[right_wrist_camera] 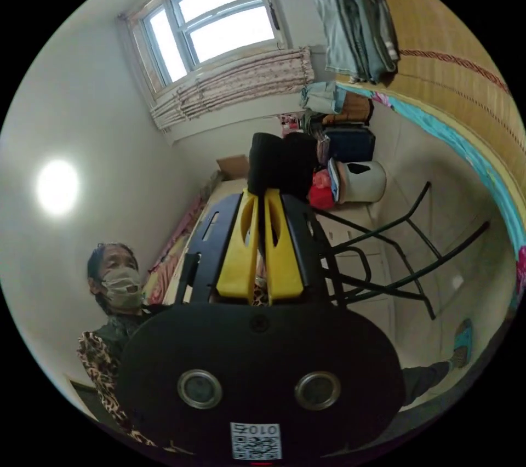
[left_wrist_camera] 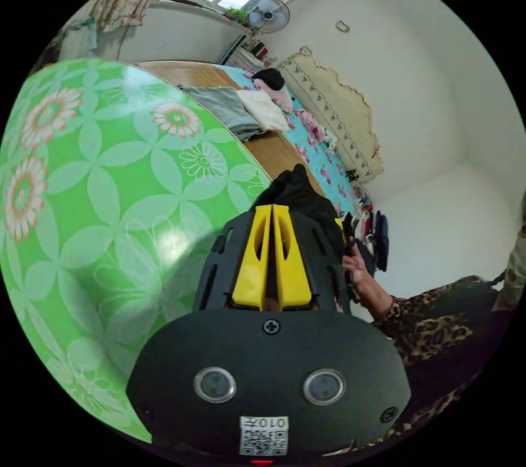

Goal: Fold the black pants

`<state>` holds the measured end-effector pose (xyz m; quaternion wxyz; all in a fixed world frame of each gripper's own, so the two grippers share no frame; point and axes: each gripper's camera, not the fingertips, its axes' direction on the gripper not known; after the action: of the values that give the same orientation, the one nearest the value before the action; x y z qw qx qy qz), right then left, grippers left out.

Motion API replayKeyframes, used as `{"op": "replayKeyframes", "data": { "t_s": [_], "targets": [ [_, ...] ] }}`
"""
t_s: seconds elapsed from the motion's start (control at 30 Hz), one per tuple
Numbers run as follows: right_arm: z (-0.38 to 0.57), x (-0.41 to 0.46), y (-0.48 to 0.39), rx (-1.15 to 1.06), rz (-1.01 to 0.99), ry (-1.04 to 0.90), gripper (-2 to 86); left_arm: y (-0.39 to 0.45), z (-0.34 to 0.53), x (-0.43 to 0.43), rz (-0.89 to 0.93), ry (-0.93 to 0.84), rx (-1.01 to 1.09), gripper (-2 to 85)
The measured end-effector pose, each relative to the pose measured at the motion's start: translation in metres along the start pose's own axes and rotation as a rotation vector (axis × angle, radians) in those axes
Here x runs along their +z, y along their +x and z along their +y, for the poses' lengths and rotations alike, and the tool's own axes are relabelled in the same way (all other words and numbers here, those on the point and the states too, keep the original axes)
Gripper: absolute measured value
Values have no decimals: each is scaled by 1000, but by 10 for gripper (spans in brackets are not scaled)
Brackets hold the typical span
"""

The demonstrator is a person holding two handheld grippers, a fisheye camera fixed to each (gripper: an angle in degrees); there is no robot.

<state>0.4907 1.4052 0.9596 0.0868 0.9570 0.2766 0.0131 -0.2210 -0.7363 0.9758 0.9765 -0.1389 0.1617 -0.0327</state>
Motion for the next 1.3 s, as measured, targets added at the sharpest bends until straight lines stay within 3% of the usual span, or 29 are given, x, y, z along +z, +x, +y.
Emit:
{"op": "replayKeyframes", "data": {
  "t_s": [0.1,0.3,0.47,0.63,0.8,0.9,1.0,1.1,1.3],
  "targets": [
    [-2,21,-37,-37,75,-53,32,-37,36,-31,99,73,-66,-3],
    [10,35,-76,-30,129,-12,27,-93,105,-75,7,110,-217,-2],
    [29,85,-137,-157,186,-73,26,-122,200,-134,-39,221,-297,-1],
    [91,249,-239,-501,364,-489,26,-157,327,-178,-14,371,-456,-1],
    [213,407,-261,-758,424,-984,24,-175,459,-186,97,539,-601,-2],
    [292,475,-208,-777,568,-1253,25,-183,529,-174,135,605,-691,-1],
    [345,506,-128,-552,735,-1515,32,-190,581,-157,226,700,-727,0],
    [349,494,-129,-371,532,-1484,46,-192,605,-145,279,760,-738,0],
    [318,462,-172,-316,500,-1304,66,-170,594,-131,148,681,-726,4]
  ]
}}
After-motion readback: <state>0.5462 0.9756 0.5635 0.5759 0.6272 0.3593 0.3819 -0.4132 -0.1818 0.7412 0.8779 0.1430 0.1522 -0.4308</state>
